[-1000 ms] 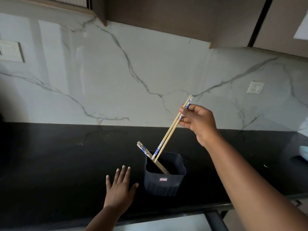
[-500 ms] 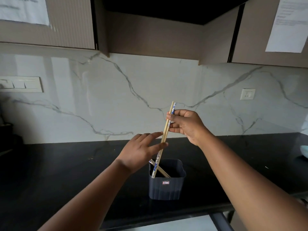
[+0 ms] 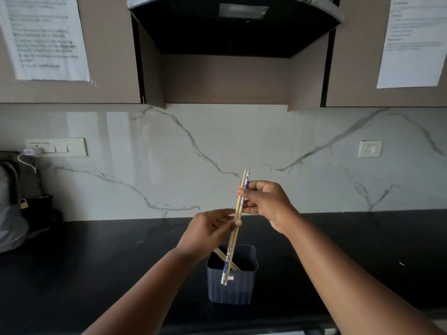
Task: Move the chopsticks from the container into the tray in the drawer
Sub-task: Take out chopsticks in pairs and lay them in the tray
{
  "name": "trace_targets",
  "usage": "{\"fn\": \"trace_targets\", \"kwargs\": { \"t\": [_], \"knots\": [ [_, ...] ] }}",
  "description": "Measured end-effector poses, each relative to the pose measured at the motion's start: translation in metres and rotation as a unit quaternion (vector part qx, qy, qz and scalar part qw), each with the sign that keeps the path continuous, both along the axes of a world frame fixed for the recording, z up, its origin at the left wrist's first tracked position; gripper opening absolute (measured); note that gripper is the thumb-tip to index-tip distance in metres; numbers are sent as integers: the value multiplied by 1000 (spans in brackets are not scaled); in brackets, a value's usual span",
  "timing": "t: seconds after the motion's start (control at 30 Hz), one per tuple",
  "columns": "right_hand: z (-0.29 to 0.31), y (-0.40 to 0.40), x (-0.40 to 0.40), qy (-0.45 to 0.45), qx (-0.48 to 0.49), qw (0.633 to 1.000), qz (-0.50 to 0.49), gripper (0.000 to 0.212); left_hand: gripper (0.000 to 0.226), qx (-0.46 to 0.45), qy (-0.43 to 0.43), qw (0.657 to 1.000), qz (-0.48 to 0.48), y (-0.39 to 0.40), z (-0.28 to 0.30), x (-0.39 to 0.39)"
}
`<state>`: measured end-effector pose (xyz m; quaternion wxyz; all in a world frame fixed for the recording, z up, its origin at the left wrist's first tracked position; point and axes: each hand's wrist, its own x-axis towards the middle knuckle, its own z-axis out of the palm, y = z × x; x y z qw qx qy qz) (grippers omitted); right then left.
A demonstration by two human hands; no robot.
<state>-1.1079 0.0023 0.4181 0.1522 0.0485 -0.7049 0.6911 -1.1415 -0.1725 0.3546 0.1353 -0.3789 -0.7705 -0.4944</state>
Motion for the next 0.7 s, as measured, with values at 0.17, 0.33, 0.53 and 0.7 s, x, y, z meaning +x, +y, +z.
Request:
{"fn": "trace_targets", "kwargs": {
  "t": [0.17, 0.33, 0.53, 0.7],
  "knots": [
    [-3, 32, 27, 16, 37, 999, -7, 6, 8, 57, -174, 983, 0, 46, 4, 23],
    [4, 63, 61, 161, 217, 962, -31, 19, 16, 138, -327, 934, -27, 68, 4, 44],
    [-15, 87, 88, 482, 644, 594, -6, 27, 16, 215, -455, 852, -141, 72, 29, 50],
    [-42, 105, 92, 504, 688, 517, 72, 24, 18, 202, -466, 854, -110, 75, 35, 50]
  ]
}}
